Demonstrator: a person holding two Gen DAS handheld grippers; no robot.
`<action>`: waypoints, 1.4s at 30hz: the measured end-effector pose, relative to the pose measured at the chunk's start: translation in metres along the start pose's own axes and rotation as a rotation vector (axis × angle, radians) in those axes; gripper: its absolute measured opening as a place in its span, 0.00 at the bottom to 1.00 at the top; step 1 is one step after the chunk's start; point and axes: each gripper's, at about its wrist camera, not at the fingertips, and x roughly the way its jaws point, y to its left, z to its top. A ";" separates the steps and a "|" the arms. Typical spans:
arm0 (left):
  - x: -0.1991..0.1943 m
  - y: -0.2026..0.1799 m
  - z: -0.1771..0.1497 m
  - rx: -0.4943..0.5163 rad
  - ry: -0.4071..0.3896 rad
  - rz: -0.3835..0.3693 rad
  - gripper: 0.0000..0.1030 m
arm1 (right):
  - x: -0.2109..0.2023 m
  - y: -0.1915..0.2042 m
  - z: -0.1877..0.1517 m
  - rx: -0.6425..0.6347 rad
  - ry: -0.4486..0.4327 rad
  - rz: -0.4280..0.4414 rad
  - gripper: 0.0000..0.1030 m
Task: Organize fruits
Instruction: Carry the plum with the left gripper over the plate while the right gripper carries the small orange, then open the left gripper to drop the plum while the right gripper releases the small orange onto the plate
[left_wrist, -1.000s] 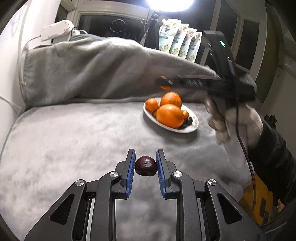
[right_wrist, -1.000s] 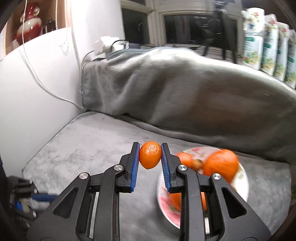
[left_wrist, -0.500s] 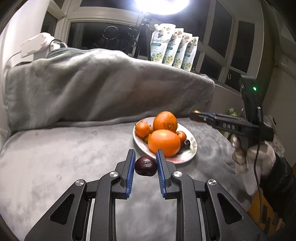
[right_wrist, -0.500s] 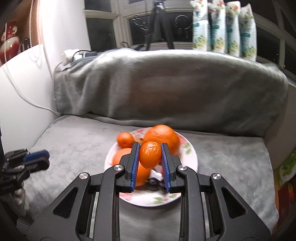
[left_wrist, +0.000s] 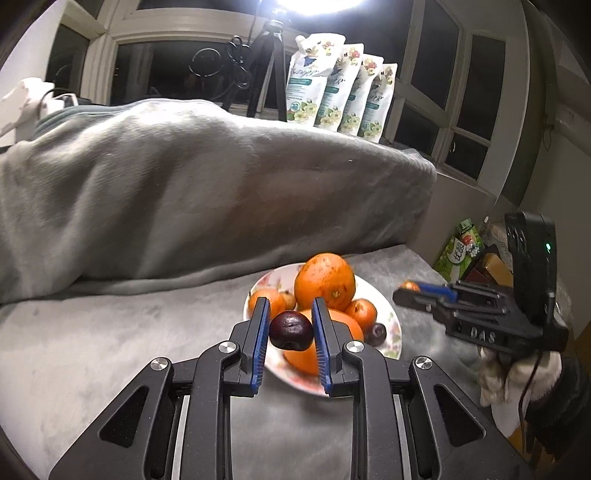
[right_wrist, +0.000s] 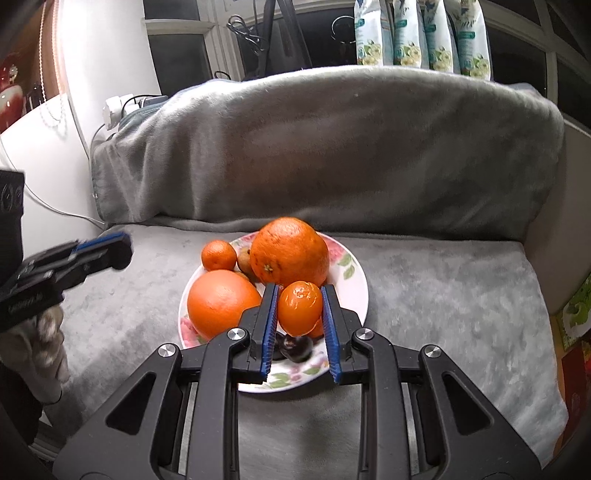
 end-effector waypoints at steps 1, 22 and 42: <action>0.003 -0.001 0.001 0.003 0.002 0.000 0.21 | 0.001 -0.001 -0.001 0.003 0.003 0.000 0.23; 0.045 -0.023 0.018 0.079 0.032 -0.003 0.21 | 0.019 0.003 -0.009 0.000 0.024 0.038 0.23; 0.050 -0.026 0.024 0.087 0.033 -0.009 0.21 | 0.019 0.012 -0.009 -0.039 0.020 0.051 0.24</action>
